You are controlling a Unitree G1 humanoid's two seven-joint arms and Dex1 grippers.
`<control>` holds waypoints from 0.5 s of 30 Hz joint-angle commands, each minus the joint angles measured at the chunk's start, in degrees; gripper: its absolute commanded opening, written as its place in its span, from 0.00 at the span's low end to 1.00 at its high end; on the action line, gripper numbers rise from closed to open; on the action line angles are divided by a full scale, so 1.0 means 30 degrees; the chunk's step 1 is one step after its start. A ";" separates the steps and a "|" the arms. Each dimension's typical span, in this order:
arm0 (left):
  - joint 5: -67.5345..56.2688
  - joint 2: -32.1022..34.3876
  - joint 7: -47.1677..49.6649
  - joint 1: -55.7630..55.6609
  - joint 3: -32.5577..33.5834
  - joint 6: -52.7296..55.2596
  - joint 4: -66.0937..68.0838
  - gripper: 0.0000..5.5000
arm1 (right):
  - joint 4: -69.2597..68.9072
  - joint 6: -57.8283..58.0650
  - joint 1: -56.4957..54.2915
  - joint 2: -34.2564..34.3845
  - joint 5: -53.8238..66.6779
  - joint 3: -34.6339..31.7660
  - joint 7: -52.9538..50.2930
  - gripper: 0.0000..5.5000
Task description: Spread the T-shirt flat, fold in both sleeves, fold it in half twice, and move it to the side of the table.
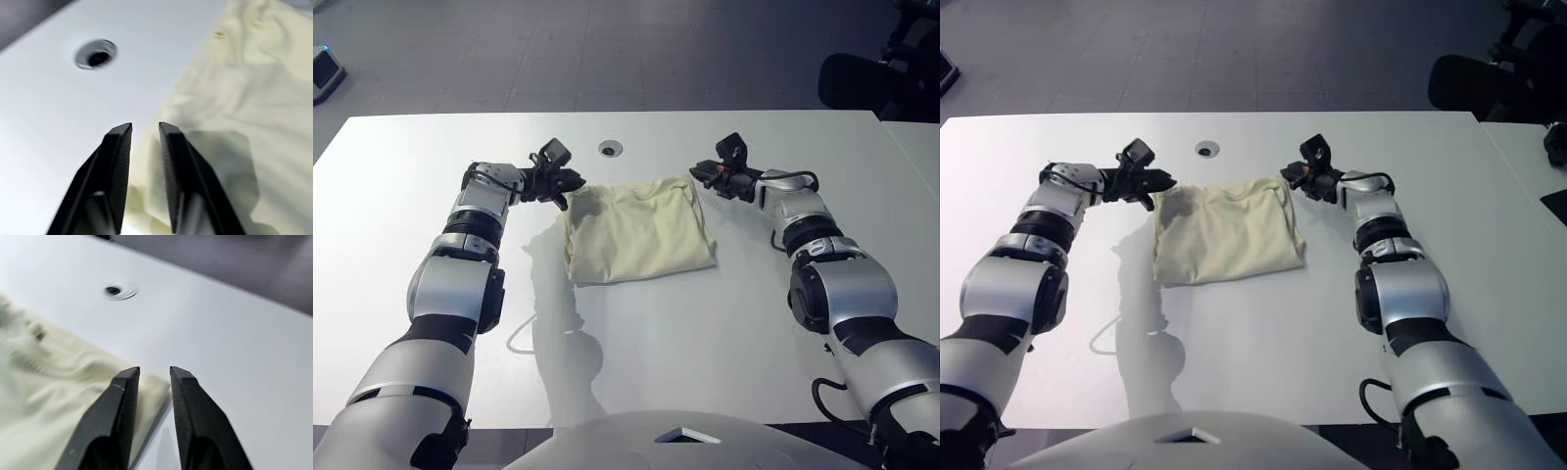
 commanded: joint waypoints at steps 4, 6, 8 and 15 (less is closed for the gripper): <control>-0.0497 0.0328 -0.0174 0.4138 -0.0450 0.0864 -0.8797 0.42 | -0.2921 -0.2602 0.1650 0.0738 -0.0249 0.0131 -0.0218 0.43; -0.0660 0.0253 -0.0060 0.6978 -0.0919 0.2813 -1.3972 0.47 | -0.3501 -0.3509 0.1876 0.0874 -0.1391 0.1275 -0.0150 0.48; 0.0219 0.0565 0.0401 0.9150 -0.1605 0.3918 -1.7447 0.55 | -0.3346 -0.4364 0.1836 0.0852 -0.2731 0.2444 -0.0721 0.55; 0.2827 0.2053 0.0451 1.3544 -0.3580 0.6795 -2.3789 0.75 | -0.1044 -0.5994 0.1180 0.0453 -0.7124 0.5849 -0.3335 0.75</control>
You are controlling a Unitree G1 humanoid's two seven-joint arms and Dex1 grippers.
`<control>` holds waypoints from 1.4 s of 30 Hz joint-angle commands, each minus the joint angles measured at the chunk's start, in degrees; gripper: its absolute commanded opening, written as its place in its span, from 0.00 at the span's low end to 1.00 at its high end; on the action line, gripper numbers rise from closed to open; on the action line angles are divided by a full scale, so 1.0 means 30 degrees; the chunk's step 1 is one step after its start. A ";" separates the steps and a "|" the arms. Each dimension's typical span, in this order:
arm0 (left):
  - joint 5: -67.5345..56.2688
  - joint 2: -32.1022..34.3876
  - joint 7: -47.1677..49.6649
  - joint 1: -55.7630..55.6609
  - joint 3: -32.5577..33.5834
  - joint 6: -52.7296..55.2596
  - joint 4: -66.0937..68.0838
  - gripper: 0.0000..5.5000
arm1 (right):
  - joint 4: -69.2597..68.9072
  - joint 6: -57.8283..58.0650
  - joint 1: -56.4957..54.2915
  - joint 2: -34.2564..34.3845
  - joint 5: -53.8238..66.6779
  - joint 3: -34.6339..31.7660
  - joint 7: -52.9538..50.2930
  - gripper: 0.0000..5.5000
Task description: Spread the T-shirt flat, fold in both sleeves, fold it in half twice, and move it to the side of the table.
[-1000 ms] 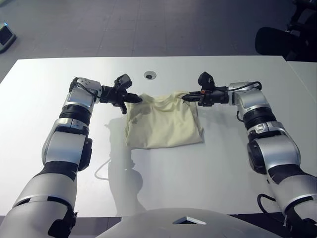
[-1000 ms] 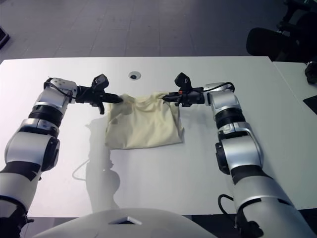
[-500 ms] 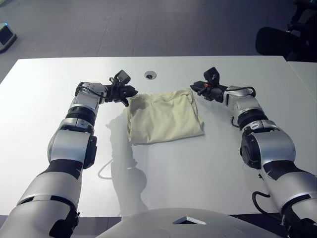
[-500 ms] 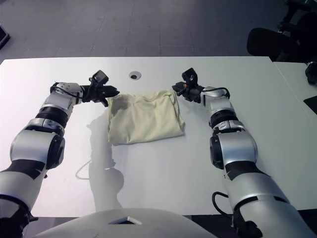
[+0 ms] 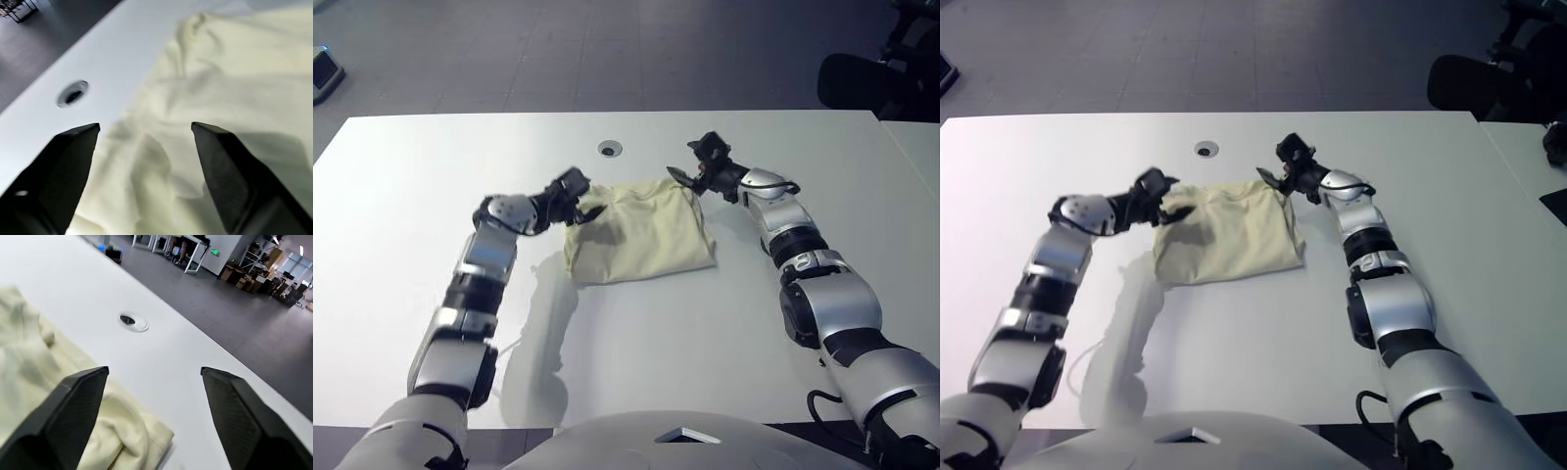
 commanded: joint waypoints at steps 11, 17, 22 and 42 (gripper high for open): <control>0.3118 0.3710 -0.0934 -0.0393 -0.2886 -0.0969 -0.1059 0.98 | -0.1429 -0.5582 0.3780 -0.3782 -0.5309 0.6126 0.2765 0.98; 0.4015 0.2862 -0.1549 -0.6117 -0.4592 -0.8624 0.7920 0.98 | -1.7873 0.0785 0.9620 -0.7443 0.1670 0.7170 1.0973 0.98; 0.2933 0.1777 -0.1551 -0.9509 -0.4083 -1.2176 1.0791 0.98 | -2.3460 0.6928 0.8972 -0.5807 0.5047 0.5898 1.0059 0.98; 0.0917 0.4913 -0.0160 -0.0498 0.0245 -0.4940 0.0264 0.98 | -0.6490 0.2163 0.1767 -0.1118 0.0053 0.3253 0.1391 0.98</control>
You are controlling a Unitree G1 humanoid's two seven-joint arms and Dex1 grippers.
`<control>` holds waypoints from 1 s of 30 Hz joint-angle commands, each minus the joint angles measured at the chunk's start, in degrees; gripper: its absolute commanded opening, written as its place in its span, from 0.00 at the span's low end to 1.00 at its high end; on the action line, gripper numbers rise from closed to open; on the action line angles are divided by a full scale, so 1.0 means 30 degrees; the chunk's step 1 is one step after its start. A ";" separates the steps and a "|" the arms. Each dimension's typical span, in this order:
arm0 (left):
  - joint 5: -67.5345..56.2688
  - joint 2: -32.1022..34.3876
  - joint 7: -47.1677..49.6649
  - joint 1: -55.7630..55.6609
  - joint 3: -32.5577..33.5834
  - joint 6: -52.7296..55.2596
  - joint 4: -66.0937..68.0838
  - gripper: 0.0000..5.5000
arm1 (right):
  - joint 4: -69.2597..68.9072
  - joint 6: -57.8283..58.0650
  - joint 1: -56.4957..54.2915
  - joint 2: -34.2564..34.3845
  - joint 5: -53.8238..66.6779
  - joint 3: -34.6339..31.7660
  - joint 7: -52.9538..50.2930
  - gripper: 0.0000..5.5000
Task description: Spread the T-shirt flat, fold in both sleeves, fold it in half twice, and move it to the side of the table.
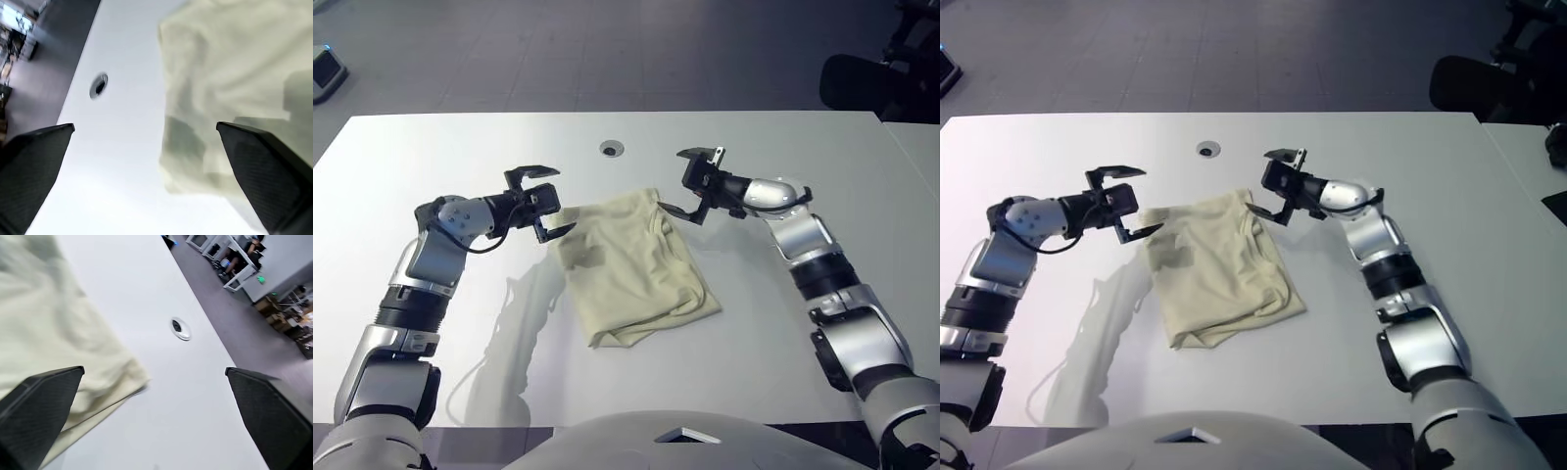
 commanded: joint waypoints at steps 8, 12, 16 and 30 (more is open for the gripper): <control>0.0602 -0.0703 0.1403 -0.1427 -0.0221 0.0975 0.1207 0.98 | 0.9834 -0.3319 -0.2948 0.2471 -0.3118 0.1242 -0.2441 0.98; 0.1281 -0.1360 0.1726 -0.2910 -0.0998 -0.0453 0.3702 0.98 | 1.1269 -0.2624 -0.3098 0.1843 -0.4417 0.1801 -0.3821 0.98; 0.1131 -0.1709 0.2115 -0.3955 -0.0716 -0.0887 0.4209 0.98 | 1.1625 -0.2383 -0.3445 0.1634 -0.4669 0.1764 -0.4242 0.98; -0.5810 0.3503 -0.3517 0.9447 0.3337 0.5815 -1.6213 0.98 | -1.7848 0.6195 1.1192 -0.4170 0.1289 -0.7060 -0.0365 0.98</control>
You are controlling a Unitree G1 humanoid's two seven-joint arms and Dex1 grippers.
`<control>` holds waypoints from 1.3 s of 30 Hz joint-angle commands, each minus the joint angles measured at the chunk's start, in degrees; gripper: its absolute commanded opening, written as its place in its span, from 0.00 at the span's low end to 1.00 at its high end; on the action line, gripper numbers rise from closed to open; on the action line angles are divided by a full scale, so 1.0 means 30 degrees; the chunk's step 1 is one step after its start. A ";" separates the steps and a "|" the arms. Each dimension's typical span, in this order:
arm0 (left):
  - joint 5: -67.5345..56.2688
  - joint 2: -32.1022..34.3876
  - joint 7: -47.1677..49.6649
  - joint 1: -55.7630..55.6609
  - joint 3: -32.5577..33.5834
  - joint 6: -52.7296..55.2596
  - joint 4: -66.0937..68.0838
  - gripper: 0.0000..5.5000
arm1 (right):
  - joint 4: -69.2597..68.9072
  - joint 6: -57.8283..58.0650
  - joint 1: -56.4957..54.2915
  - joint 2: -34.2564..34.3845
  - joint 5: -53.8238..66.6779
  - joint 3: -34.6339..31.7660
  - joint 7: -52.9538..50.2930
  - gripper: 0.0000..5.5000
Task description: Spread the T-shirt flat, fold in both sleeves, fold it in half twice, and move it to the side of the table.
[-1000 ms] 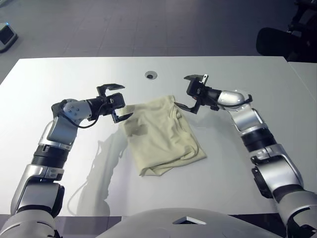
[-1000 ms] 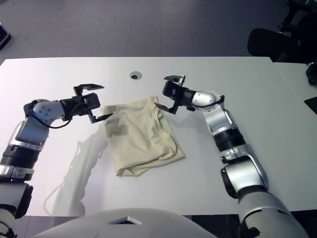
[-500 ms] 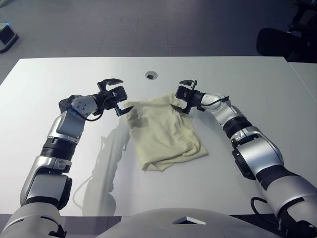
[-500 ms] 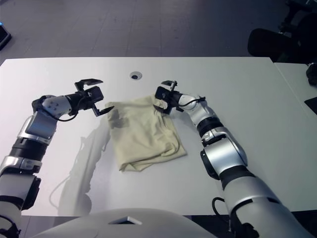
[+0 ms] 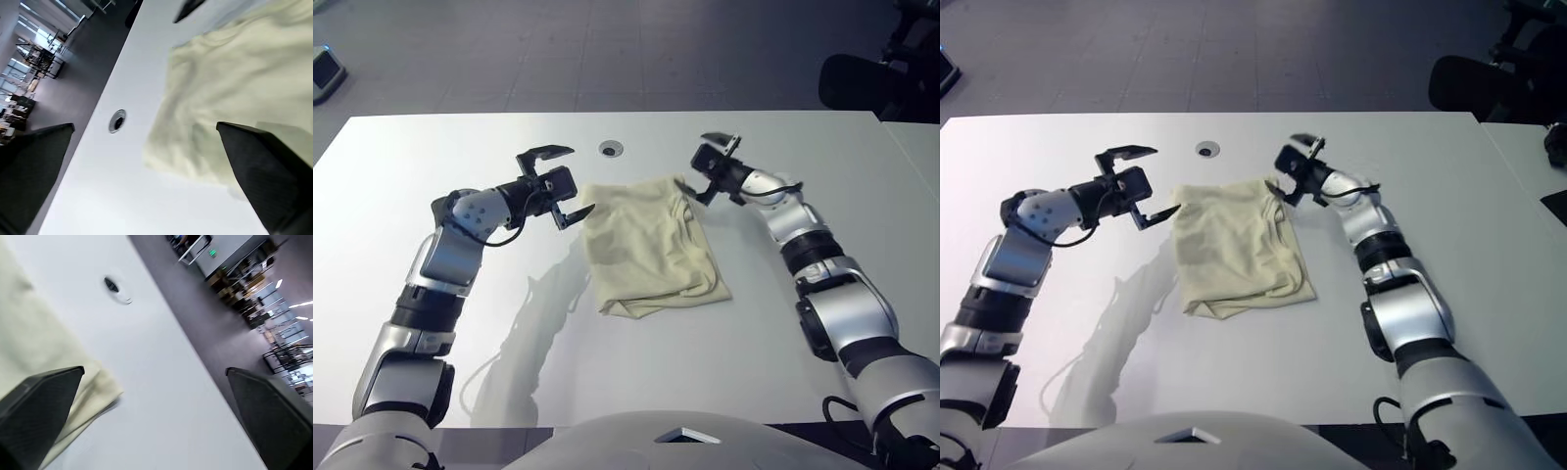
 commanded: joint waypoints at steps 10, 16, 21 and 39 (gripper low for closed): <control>-0.1809 0.5660 -0.4903 1.3577 0.1915 0.4025 -1.4879 0.98 | -2.4883 1.0176 1.6308 -0.3771 0.2453 -0.7931 0.3916 0.98; 0.3791 0.4565 -0.2433 1.3251 -0.1321 0.2807 -1.3786 0.98 | -2.5463 1.1484 1.5227 -0.4382 0.2545 -0.7596 0.3978 0.98; 0.7971 0.3167 -0.0453 1.2137 -0.3668 0.2406 -1.1882 0.98 | -2.5671 1.2104 1.4733 -0.4853 0.2832 -0.7027 0.3907 0.98; 1.1303 0.1342 -0.0198 1.0213 -0.5590 0.2744 -0.9861 0.43 | -2.4449 0.1637 1.8554 -1.0999 0.2066 -0.5784 0.9512 0.98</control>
